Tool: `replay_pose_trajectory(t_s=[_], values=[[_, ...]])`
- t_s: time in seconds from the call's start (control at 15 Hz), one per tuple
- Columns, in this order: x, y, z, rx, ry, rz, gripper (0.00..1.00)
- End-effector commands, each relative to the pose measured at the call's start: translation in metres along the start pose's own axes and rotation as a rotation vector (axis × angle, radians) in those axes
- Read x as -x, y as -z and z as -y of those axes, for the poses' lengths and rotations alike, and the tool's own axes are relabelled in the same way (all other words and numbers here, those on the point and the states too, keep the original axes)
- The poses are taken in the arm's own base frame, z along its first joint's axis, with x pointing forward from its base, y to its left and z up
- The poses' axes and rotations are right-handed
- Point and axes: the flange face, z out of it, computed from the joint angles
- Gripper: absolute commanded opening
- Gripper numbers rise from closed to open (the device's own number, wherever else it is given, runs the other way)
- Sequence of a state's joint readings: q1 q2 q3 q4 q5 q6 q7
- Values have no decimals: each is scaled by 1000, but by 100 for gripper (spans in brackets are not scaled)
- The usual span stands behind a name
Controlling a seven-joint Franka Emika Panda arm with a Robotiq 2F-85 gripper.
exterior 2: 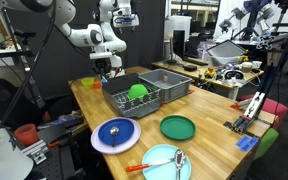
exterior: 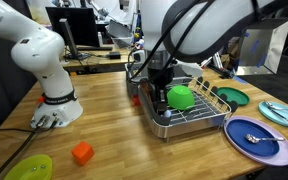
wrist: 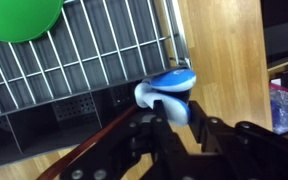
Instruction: Remove the blue spoon from the dish rack and put it on the blue plate
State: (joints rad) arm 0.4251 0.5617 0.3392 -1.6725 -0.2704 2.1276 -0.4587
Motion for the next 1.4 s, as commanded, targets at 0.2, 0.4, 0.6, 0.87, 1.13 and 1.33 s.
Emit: replay_pose_trajectory(t_s=[0.2,0.4,0.6,0.87,1.13,1.33], values=[[0,3,-11,2,16,17,6],[4,20,-19,30,-20,-21,6],[10,43,-27,57,-48,-59,6],[20,77,-32,98,-92,-114,6],[32,107,-32,112,-170,-196,6],[43,132,-27,162,-241,-256,6]])
